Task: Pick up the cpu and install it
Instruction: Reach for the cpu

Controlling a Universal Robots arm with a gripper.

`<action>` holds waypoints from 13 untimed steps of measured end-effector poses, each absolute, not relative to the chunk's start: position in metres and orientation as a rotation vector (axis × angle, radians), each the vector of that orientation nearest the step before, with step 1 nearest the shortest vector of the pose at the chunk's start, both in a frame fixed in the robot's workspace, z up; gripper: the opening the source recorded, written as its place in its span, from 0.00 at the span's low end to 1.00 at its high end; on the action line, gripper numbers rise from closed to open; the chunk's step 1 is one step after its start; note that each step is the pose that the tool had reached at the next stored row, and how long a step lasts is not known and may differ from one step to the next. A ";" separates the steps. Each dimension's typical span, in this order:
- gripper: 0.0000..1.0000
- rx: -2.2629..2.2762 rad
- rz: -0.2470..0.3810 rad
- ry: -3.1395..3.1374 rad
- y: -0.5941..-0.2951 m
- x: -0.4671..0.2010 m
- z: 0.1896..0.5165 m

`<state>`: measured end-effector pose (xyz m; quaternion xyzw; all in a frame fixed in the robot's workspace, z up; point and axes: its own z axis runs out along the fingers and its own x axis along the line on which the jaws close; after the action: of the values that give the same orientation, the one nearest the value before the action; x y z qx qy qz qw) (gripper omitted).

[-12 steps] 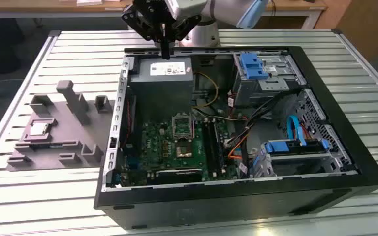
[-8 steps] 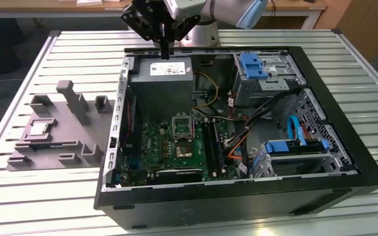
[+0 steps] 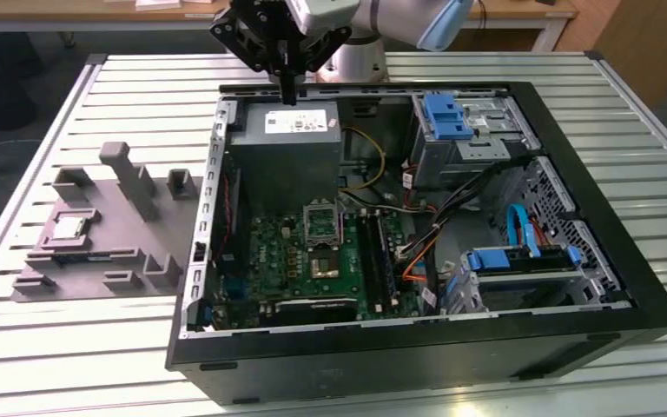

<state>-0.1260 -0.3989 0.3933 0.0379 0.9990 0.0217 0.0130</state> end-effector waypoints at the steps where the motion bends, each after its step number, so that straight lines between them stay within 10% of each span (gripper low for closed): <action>1: 0.11 0.118 0.068 3.112 -0.399 -0.126 0.393; 13: 0.11 0.118 0.068 3.112 -0.399 -0.130 0.393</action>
<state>-0.1305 -0.3989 0.3933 0.0378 0.9990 0.0217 0.0131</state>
